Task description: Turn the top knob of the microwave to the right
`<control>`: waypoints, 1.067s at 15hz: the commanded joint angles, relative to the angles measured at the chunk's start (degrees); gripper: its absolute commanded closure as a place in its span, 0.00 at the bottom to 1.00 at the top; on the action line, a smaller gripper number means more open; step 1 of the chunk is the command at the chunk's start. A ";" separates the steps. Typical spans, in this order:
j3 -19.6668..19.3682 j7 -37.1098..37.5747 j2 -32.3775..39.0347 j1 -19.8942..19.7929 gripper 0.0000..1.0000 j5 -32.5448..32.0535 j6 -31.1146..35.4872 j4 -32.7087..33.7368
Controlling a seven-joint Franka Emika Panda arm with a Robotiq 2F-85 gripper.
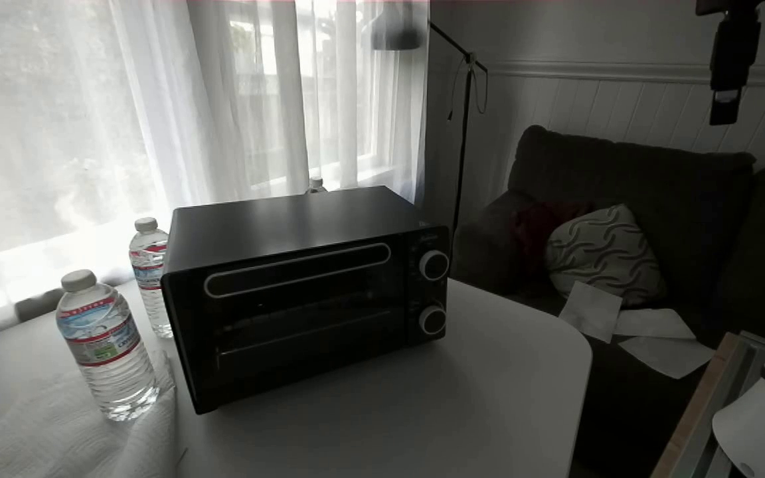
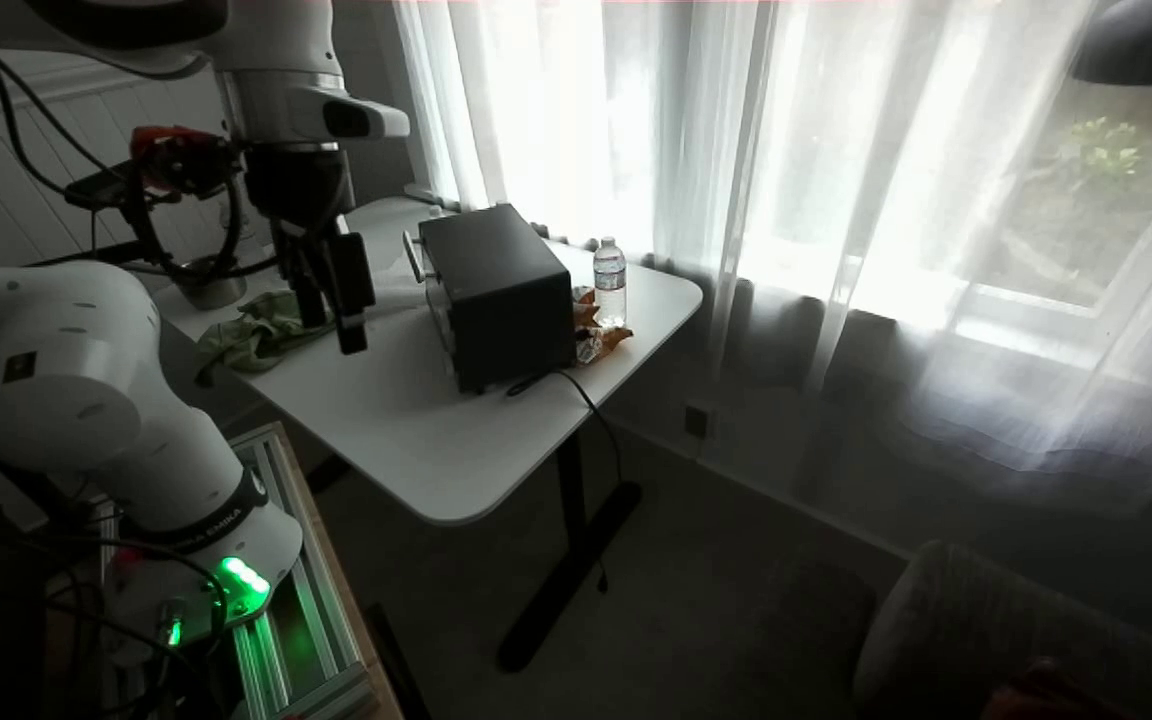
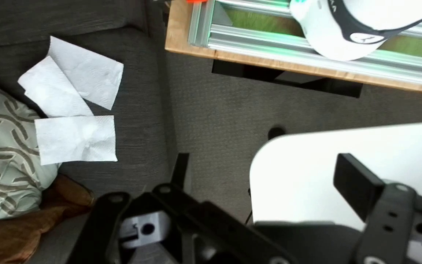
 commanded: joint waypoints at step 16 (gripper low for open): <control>19.39 33.39 6.88 6.70 0.00 27.20 11.16 -1.01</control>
